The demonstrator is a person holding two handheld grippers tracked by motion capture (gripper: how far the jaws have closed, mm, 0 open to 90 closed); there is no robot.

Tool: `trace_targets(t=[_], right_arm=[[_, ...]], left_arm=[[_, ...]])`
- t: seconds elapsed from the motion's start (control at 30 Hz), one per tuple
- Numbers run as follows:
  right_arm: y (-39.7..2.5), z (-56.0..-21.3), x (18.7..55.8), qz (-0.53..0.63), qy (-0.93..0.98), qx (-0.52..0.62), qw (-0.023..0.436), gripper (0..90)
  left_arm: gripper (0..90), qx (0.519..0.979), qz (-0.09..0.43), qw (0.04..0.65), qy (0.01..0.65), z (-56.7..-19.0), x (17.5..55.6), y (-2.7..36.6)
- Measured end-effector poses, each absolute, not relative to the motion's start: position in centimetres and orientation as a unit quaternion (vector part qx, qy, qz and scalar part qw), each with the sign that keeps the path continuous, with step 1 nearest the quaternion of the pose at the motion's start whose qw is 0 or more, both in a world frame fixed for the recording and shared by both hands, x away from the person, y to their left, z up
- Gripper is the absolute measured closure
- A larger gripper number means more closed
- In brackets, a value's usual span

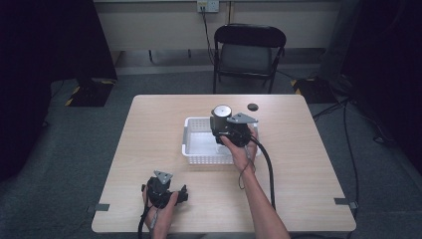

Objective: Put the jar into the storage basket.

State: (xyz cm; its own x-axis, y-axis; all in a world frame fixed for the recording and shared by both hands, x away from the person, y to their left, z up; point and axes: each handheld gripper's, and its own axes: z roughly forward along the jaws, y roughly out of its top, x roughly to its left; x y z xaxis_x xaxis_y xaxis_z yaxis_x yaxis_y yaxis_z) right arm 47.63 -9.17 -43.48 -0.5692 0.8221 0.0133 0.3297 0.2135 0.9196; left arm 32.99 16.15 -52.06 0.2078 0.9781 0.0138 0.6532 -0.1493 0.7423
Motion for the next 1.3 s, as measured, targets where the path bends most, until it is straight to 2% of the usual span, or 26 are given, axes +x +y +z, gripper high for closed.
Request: trace_targets(t=[0.77, 1.3], right_arm=[[-9.7, -44.8, 47.1, 0.485, 0.744, 0.387, 0.248, 31.1], [-10.2, -44.7, 47.0, 0.480, 0.749, 0.397, 0.228, 30.0]], left_arm=[[0.2, 0.712, 0.261, 0.312, 0.573, -52.1, 33.0, 16.1], [0.2, 0.712, 0.261, 0.312, 0.573, -52.1, 33.0, 16.1]])
